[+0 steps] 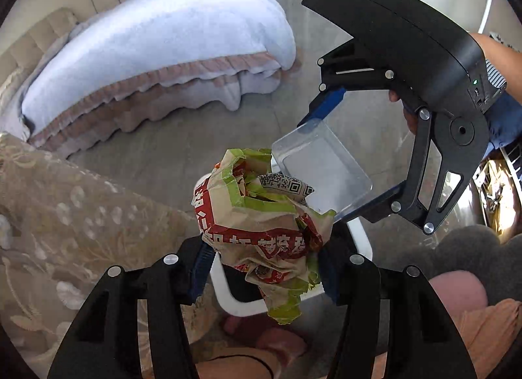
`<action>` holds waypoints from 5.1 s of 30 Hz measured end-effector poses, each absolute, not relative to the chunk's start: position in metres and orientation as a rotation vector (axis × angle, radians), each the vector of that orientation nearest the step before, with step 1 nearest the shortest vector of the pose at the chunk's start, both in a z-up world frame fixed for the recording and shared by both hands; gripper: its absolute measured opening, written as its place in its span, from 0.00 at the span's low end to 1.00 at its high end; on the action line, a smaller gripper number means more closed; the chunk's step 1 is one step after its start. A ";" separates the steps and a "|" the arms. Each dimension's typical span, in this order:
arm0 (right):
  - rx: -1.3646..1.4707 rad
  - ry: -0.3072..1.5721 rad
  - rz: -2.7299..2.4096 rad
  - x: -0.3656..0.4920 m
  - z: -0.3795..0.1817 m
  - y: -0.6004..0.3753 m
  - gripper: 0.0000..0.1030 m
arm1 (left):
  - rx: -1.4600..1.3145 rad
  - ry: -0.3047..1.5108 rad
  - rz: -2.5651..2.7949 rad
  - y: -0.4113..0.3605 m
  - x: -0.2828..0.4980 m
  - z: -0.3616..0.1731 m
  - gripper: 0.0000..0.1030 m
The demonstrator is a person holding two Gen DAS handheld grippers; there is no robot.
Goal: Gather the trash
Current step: 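Carry the wrapper and plastic box to the white bin and open both tools, then move both tools back over the table toward the noodle bag and cup, then grasp the purple noodle bag with the left tool while the right tool grasps the orange cup, then carry the noodle bag and orange cup to the bin and open both tools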
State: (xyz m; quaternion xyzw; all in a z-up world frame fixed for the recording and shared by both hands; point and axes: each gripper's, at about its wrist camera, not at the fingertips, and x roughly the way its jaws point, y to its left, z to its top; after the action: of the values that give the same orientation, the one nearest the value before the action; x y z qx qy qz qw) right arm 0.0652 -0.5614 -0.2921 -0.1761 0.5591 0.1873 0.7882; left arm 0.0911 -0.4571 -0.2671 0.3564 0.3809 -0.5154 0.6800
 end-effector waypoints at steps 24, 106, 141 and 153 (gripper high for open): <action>-0.396 1.155 0.379 0.065 -0.277 -0.564 0.96 | 0.691 0.855 -1.172 -0.448 0.099 -0.239 0.95; -0.583 0.665 0.979 0.313 -0.138 -0.107 0.96 | 0.105 0.598 -0.020 0.055 0.226 -0.108 0.95; -0.607 0.665 1.011 0.257 -0.117 -0.137 0.58 | 0.050 0.707 -0.175 0.005 0.212 -0.111 0.67; -0.496 0.704 0.775 0.155 -0.113 -0.264 0.57 | 0.178 0.678 -0.400 -0.115 0.133 -0.108 0.68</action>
State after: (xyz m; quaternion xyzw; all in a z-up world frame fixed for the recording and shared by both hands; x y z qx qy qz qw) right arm 0.1553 -0.2640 -0.1132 -0.2342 0.3329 0.3661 0.8369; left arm 0.1326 -0.1151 -0.1084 0.0864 0.3301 -0.1947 0.9196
